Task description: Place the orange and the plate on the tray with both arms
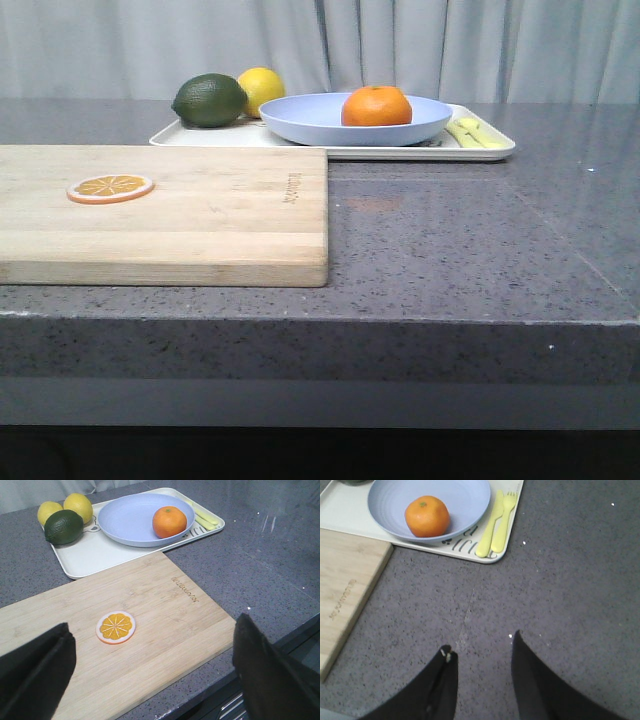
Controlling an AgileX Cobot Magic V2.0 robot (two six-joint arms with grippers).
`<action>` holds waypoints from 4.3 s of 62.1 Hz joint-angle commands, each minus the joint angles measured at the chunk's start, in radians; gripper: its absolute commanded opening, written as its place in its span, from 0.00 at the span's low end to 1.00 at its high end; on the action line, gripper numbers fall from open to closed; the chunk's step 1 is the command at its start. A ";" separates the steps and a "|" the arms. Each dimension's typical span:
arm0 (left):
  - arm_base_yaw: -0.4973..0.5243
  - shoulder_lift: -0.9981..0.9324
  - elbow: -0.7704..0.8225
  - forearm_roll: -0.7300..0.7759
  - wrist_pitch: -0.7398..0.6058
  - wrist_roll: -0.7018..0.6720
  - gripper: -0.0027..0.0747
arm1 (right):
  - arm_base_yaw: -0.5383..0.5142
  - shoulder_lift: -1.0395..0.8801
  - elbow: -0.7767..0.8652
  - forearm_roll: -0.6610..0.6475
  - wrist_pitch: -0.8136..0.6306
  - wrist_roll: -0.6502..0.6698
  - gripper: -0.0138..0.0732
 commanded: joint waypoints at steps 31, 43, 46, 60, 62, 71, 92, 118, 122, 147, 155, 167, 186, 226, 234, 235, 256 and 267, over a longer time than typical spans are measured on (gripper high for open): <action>-0.007 0.005 -0.023 -0.001 -0.068 -0.009 0.84 | 0.001 -0.585 0.441 -0.026 -0.134 -0.013 0.49; -0.007 0.005 -0.023 -0.001 -0.068 -0.009 0.82 | 0.001 -0.590 0.442 -0.026 -0.132 -0.013 0.49; -0.007 0.005 -0.023 -0.001 -0.068 -0.009 0.78 | 0.001 -0.590 0.444 -0.026 -0.134 -0.013 0.49; -0.007 0.005 -0.023 -0.001 -0.068 -0.009 0.44 | 0.001 -0.589 0.445 -0.026 -0.137 -0.013 0.27; -0.007 0.005 -0.023 -0.001 -0.068 -0.009 0.39 | 0.001 -0.589 0.445 -0.026 -0.137 -0.013 0.23; -0.007 0.005 -0.023 -0.001 -0.068 -0.009 0.16 | 0.001 -0.589 0.445 -0.026 -0.140 -0.013 0.04; -0.007 0.005 -0.023 -0.001 -0.068 -0.009 0.01 | 0.001 -0.589 0.447 -0.026 -0.140 -0.013 0.02; -0.009 -0.010 -0.015 -0.004 -0.074 -0.009 0.01 | 0.001 -0.589 0.447 -0.026 -0.140 -0.013 0.02; 0.002 -0.024 -0.002 -0.004 -0.077 -0.009 0.01 | 0.001 -0.589 0.447 -0.026 -0.140 -0.013 0.02; 0.334 -0.284 0.382 -0.006 -0.406 -0.009 0.01 | 0.001 -0.589 0.447 -0.026 -0.140 -0.013 0.02; 0.399 -0.413 0.562 -0.054 -0.560 -0.009 0.01 | 0.001 -0.589 0.447 -0.026 -0.140 -0.013 0.02; 0.447 -0.556 0.749 -0.093 -0.670 -0.009 0.01 | 0.001 -0.589 0.447 -0.026 -0.140 -0.013 0.02; 0.452 -0.591 0.813 -0.093 -0.737 -0.009 0.01 | 0.001 -0.589 0.447 -0.026 -0.140 -0.013 0.02; 0.481 -0.591 0.813 -0.093 -0.737 -0.009 0.01 | 0.001 -0.589 0.447 -0.026 -0.140 -0.013 0.02; 0.481 -0.591 0.813 -0.093 -0.737 -0.009 0.01 | 0.001 -0.589 0.447 -0.026 -0.140 -0.013 0.02; 0.481 -0.591 0.813 -0.093 -0.737 -0.009 0.01 | 0.001 -0.589 0.447 -0.026 -0.140 -0.013 0.02; 0.481 -0.591 0.813 -0.093 -0.737 -0.009 0.01 | -0.005 -0.603 0.453 -0.031 -0.140 -0.013 0.02; 0.481 -0.589 0.813 -0.093 -0.737 -0.009 0.01 | -0.122 -0.675 0.563 -0.073 -0.252 -0.013 0.02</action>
